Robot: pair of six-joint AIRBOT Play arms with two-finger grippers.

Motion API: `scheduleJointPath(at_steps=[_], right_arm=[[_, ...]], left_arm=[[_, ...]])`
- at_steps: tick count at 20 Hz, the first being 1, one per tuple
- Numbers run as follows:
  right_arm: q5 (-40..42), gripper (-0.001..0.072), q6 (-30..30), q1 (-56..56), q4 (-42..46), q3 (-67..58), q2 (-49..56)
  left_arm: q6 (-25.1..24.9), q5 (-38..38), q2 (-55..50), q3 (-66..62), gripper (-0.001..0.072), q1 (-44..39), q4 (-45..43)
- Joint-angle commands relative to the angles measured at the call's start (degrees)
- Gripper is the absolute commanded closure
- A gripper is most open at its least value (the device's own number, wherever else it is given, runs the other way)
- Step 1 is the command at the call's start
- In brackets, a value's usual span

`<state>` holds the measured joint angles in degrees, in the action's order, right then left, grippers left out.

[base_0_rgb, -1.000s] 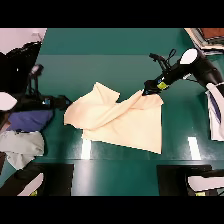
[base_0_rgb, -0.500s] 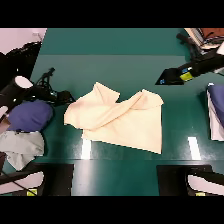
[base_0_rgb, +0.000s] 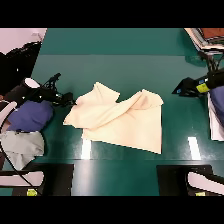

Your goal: Fold the shirts.

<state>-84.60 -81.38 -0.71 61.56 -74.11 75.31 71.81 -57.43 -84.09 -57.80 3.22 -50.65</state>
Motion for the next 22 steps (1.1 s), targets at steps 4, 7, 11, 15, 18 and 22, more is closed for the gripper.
scheduleJointPath(at_steps=[4,7,11,15,18,22], right_arm=[[10.1,0.0221,0.9,-2.0,-0.7,11.2,2.4],[13.3,0.0221,4.1,-1.7,-5.2,11.3,7.0],[17.4,0.0253,7.1,-1.6,-11.8,11.2,11.9],[19.7,0.0261,9.1,-0.9,-12.5,11.3,13.8],[21.8,0.0261,10.6,1.1,-12.4,11.3,13.8],[22.9,0.0405,12.9,3.8,-12.4,11.2,13.8]], left_arm=[[-0.2,-1.5,0.1,-6.1,0.0682,0.0,0.4],[-0.2,-3.0,0.1,-8.6,0.0682,0.0,0.3],[-0.2,-3.2,0.1,-8.7,0.0682,0.0,0.3],[-0.2,-3.1,0.1,-8.7,0.0682,0.0,0.3],[-0.2,-3.1,0.1,-8.7,0.0682,0.0,0.3],[-0.2,-3.3,0.1,-8.7,0.0682,0.0,0.3]])
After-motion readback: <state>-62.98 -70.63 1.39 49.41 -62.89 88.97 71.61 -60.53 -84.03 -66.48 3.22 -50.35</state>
